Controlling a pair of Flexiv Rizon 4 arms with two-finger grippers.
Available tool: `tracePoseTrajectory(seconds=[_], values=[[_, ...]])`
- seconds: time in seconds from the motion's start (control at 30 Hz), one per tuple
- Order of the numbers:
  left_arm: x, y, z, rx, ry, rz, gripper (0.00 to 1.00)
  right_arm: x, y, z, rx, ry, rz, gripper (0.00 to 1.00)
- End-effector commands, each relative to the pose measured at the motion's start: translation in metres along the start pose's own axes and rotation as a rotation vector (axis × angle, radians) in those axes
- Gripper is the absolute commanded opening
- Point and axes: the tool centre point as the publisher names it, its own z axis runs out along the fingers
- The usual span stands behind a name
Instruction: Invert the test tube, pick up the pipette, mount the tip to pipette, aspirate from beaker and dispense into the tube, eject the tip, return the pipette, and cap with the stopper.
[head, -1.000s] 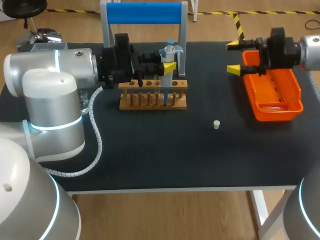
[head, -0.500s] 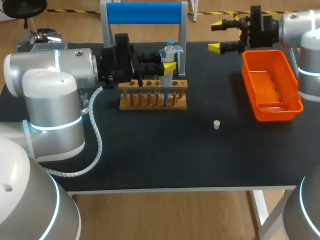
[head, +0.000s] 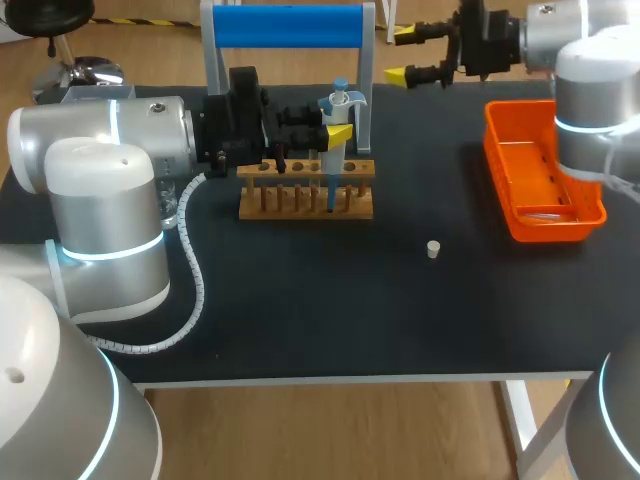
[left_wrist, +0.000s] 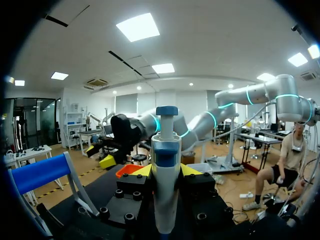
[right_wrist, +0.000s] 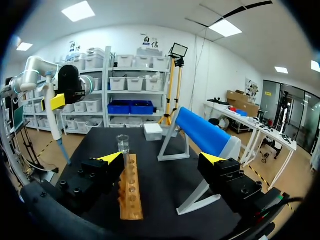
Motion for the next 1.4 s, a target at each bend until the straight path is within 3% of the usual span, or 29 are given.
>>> tracePoseTrajectory(seconds=[0.03,0.53,1.4], values=[[0.001,0.0,0.0,0.003,-0.003,0.001,0.0,-0.007,0.002,0.011,0.012,0.0,0.005,1.0],[0.001,0.0,0.0,0.003,-0.003,0.001,0.0,-0.017,0.007,0.04,0.047,0.003,0.004,1.0],[0.001,0.0,0.0,0.003,-0.003,0.001,0.0,-0.019,0.008,0.04,0.052,0.003,-0.005,1.0]])
